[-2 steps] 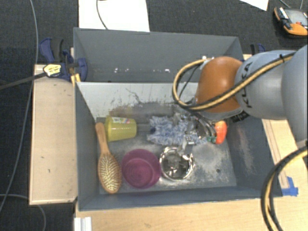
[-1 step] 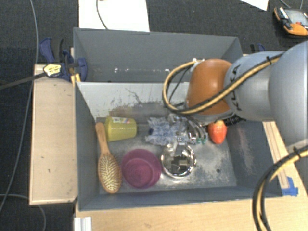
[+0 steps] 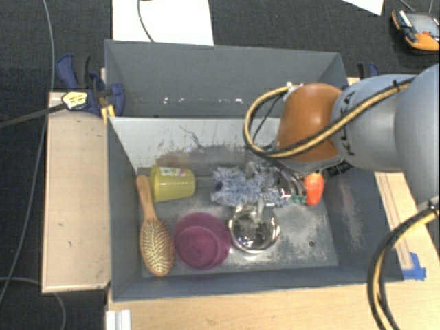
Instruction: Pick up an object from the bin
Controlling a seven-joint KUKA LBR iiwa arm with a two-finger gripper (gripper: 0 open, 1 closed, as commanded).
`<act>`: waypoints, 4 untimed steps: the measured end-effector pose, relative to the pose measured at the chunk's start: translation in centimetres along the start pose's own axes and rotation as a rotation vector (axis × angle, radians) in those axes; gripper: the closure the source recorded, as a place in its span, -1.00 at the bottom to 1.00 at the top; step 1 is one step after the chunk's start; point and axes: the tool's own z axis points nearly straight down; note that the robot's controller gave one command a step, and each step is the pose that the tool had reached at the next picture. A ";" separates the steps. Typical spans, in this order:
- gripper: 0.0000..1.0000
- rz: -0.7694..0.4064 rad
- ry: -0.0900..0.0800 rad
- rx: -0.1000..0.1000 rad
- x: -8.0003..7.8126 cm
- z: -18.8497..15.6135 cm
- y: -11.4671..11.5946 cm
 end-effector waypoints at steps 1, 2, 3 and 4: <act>-1.00 0.047 -0.006 0.000 0.3 -0.7 2.2; 1.00 0.006 -0.013 -0.003 -0.3 -0.5 0.3; 1.00 0.007 -0.013 -0.003 -0.3 -0.5 0.3; 1.00 0.009 -0.015 -0.003 -0.5 -6.5 0.3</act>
Offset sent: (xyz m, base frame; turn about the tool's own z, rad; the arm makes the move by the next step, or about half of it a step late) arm -0.0004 0.0012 0.0005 0.0044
